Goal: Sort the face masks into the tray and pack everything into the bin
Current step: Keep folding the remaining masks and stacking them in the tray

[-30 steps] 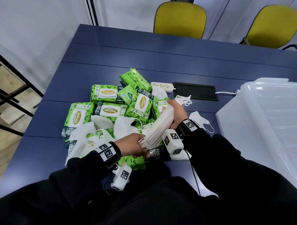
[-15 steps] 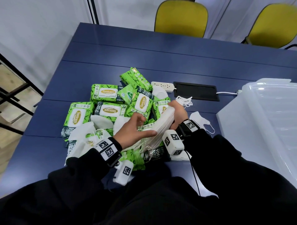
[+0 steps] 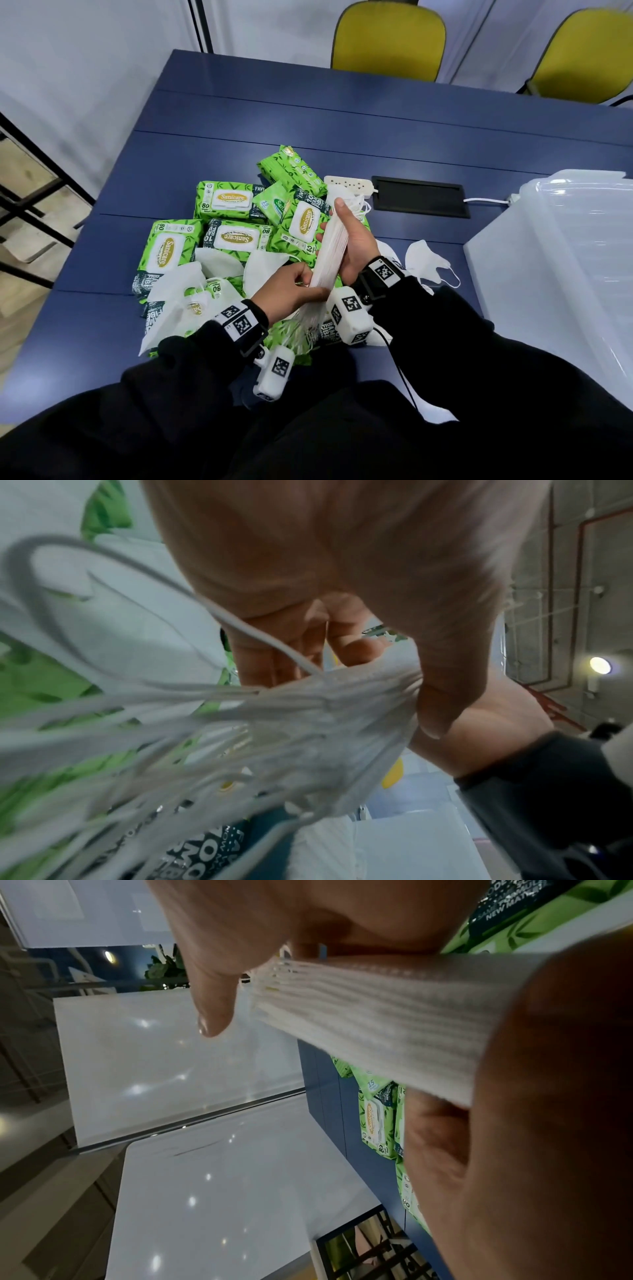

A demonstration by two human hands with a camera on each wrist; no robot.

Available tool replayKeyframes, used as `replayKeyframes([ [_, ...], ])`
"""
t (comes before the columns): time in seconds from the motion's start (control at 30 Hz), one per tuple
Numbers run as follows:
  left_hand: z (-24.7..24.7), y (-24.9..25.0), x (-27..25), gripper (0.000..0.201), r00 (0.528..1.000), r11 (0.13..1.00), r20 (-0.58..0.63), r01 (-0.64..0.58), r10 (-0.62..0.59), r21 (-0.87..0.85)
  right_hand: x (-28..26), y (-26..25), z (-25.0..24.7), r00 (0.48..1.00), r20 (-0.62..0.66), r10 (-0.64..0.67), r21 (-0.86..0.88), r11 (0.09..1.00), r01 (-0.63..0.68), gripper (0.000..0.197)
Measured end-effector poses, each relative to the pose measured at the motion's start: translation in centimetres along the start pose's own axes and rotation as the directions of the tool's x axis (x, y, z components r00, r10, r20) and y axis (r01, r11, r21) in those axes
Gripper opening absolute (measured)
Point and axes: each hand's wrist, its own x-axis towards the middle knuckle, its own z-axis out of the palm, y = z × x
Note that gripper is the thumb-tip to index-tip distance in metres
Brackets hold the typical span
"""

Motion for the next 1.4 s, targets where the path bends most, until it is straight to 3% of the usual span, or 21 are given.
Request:
replayKeyframes([
  [0.1, -0.3, 0.0, -0.5, 0.058, 0.997, 0.997, 0.039, 0.067, -0.066, -0.042, 0.2, 0.0, 0.0, 1.0, -0.005, 0.026, -0.009, 1.0, -0.026, 0.075],
  [0.23, 0.0, 0.4, -0.8, 0.081, 0.997, 0.998, 0.057, 0.06, -0.06, 0.003, 0.3, 0.0, -0.3, 0.998, -0.043, 0.043, -0.027, 0.999, -0.044, 0.05],
  [0.43, 0.1, 0.9, -0.9, 0.077, 0.991, 0.996, 0.129, 0.026, -0.038, 0.088, 0.3, 0.2, -0.4, 0.994, -0.075, 0.085, -0.028, 0.996, -0.088, 0.064],
  [0.53, 0.1, 0.9, -0.8, 0.078, 0.989, 0.992, 0.149, -0.004, -0.015, 0.125, 0.4, 0.0, -0.6, 0.988, -0.088, 0.124, 0.003, 0.992, -0.124, 0.047],
  [0.83, 0.6, 1.8, -1.0, 0.065, 0.993, 0.998, 0.121, -0.004, -0.002, 0.056, -0.8, 0.2, -0.2, 0.97, -0.135, 0.2, -0.013, 0.979, -0.203, 0.026],
  [1.03, 1.0, 1.4, -0.3, 0.048, 0.989, 0.997, 0.148, -0.039, 0.028, 0.073, -2.0, -0.3, -0.7, 0.979, -0.13, 0.155, -0.029, 0.987, -0.16, 0.019],
  [1.2, 2.1, 2.7, -0.4, 0.052, 0.989, 0.987, 0.148, 0.015, 0.009, -0.158, -4.1, -1.8, -1.7, 0.994, -0.056, 0.089, -0.003, 0.996, -0.09, 0.004],
  [1.3, 2.6, 3.0, -0.1, 0.059, 0.989, 0.876, 0.113, 0.14, -0.098, -0.462, -5.5, -2.3, -2.2, 0.997, 0.069, 0.038, 0.116, 0.992, -0.045, 0.028],
  [1.4, 3.7, 3.4, -0.3, 0.069, 0.969, 0.807, 0.223, 0.213, -0.103, -0.551, -6.5, -2.4, -2.7, 0.99, 0.138, -0.042, 0.137, 0.99, 0.023, 0.039],
])
